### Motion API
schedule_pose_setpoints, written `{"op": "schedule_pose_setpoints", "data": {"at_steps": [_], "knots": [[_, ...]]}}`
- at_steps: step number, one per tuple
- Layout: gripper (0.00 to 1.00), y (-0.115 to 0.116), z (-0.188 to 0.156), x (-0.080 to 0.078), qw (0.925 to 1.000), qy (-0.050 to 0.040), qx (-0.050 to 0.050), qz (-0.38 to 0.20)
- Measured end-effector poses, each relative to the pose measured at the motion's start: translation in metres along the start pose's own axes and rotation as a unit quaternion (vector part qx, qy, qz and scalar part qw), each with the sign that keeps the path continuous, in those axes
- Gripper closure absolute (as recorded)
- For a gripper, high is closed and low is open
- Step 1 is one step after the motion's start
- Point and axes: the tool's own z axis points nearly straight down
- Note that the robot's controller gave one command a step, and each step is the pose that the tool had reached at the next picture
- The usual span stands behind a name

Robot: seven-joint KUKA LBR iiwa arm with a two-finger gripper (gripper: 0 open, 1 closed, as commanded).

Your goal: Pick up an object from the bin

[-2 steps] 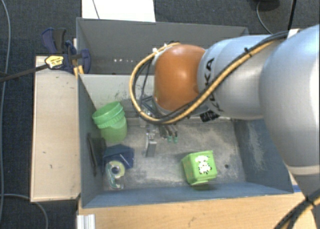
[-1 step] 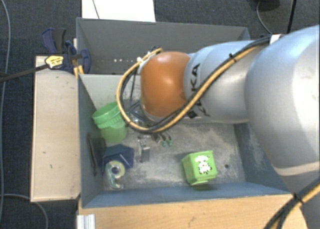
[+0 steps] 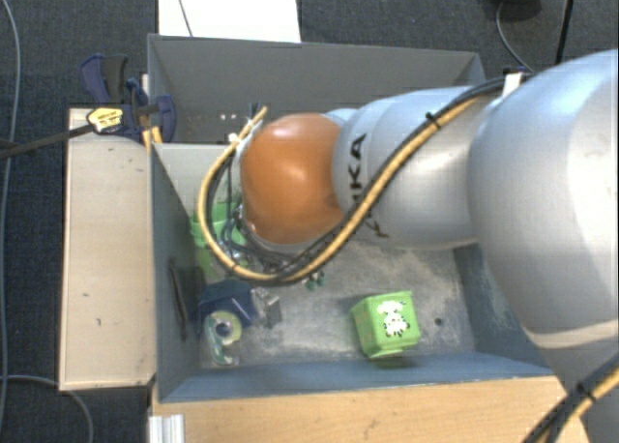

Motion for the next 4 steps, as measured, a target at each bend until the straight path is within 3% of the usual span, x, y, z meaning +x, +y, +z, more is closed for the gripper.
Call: {"op": "schedule_pose_setpoints", "data": {"at_steps": [1, 2, 3, 4], "knots": [[0.0, 0.03, 0.005, -0.007, 0.9999, -0.0002, 0.0, 0.012], [0.0, 0.037, 0.03, 0.003, 0.9904, -0.0023, 0.001, -0.138], [1.0, 0.036, 0.036, 0.007, 0.9946, -0.0052, 0.001, -0.104], [1.0, 0.036, 0.036, 0.007, 0.9946, -0.0052, 0.001, -0.104]]}}
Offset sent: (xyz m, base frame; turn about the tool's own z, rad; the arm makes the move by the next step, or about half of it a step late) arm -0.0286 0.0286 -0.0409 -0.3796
